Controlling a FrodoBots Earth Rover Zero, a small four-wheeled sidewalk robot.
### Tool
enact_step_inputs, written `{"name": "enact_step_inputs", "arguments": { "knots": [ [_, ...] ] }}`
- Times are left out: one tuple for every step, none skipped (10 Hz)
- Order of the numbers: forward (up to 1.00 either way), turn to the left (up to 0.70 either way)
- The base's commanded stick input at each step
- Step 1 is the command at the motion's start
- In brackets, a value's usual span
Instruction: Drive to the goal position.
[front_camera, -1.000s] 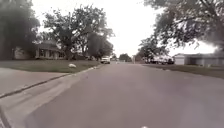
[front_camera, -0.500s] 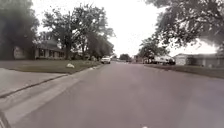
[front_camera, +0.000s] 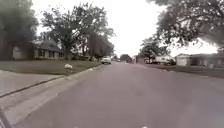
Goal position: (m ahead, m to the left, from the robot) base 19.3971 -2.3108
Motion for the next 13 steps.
{"name": "enact_step_inputs", "arguments": {
  "knots": [
    [0.70, 0.00],
    [0.70, 0.00],
    [0.70, 0.00],
    [0.70, 0.00],
    [0.70, 0.00],
    [0.70, 0.00],
    [0.70, 0.00],
    [0.70, 0.00],
    [0.70, 0.00],
    [0.70, 0.00],
    [0.70, 0.00],
    [0.70, 0.00],
    [0.70, 0.00]
  ]
}}
